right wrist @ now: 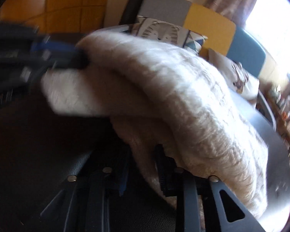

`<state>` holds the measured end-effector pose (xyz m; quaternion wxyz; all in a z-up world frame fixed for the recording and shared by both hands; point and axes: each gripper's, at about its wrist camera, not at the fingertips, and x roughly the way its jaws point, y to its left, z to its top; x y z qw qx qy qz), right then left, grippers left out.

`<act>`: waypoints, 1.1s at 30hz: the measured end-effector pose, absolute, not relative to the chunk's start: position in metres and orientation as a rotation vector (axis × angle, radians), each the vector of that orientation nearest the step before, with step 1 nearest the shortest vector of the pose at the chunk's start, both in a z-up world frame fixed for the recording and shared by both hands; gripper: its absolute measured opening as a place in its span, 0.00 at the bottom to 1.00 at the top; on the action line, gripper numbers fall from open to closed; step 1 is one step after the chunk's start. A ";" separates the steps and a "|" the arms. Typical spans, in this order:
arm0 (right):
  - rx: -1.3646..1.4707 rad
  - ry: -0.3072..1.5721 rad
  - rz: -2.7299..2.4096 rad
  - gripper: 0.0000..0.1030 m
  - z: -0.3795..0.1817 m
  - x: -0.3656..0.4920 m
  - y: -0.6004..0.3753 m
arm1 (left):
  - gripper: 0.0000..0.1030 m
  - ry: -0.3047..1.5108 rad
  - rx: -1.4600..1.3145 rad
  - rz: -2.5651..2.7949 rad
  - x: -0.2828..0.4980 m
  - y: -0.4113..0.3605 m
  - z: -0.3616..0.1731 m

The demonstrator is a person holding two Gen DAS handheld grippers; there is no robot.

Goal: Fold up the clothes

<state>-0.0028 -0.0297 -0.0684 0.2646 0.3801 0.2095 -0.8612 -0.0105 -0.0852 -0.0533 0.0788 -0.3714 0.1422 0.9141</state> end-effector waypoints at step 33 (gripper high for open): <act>0.963 0.667 -2.422 0.08 -0.075 -0.008 -0.020 | 0.09 0.677 -1.155 2.784 -0.044 -0.062 -0.082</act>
